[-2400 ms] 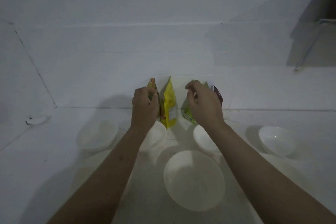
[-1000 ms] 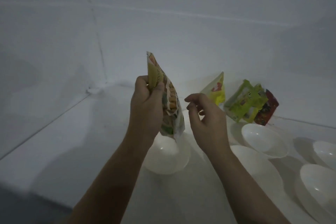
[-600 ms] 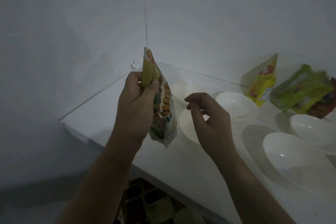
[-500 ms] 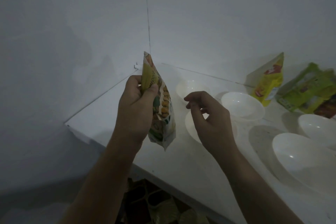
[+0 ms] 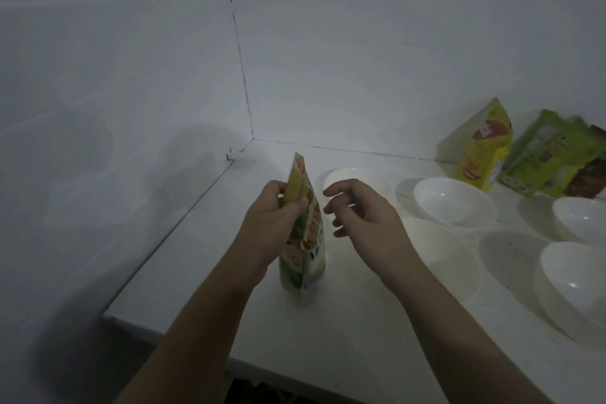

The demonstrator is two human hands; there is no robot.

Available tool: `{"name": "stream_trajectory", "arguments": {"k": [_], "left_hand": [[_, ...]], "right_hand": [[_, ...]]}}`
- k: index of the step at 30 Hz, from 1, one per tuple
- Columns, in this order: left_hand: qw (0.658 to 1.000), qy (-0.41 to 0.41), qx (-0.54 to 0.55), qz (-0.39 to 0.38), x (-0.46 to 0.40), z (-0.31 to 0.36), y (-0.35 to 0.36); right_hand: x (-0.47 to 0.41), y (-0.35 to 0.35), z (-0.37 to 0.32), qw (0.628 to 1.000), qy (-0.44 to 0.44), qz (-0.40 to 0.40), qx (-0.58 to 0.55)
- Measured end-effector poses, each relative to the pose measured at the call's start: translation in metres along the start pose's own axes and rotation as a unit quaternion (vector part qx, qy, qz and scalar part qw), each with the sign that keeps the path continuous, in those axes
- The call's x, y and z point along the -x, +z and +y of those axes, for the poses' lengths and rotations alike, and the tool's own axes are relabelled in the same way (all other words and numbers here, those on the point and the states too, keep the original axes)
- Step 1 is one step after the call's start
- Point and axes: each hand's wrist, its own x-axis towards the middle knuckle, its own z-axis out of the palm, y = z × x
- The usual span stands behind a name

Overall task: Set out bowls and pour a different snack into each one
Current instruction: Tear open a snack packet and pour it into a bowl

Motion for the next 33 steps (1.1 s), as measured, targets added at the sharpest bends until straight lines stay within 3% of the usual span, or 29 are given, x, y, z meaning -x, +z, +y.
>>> {"name": "stream_trajectory", "arguments": {"k": [3, 8, 13, 18, 25, 33], "left_hand": [[0.998, -0.002, 0.009, -0.066, -0.013, -0.009, -0.002], [0.995, 0.007, 0.028, -0.098, -0.036, -0.017, -0.013], [0.98, 0.003, 0.092, -0.178, -0.048, -0.025, -0.017], [0.972, 0.029, 0.086, -0.218, -0.055, -0.027, -0.019], [0.973, 0.072, 0.029, -0.219, -0.063, -0.019, -0.026], [0.961, 0.151, 0.062, -0.225, -0.062, -0.014, -0.025]], "right_hand": [[-0.006, 0.016, 0.004, 0.998, 0.054, -0.018, 0.007], [-0.012, 0.029, 0.005, 0.99, 0.127, 0.002, -0.056], [-0.015, 0.036, -0.002, 0.984, 0.156, -0.012, -0.084], [-0.017, 0.04, -0.01, 0.976, 0.195, -0.014, -0.098], [-0.017, 0.044, -0.024, 0.979, 0.194, -0.029, -0.047], [-0.026, 0.035, -0.032, 0.99, 0.14, -0.024, -0.009]]}}
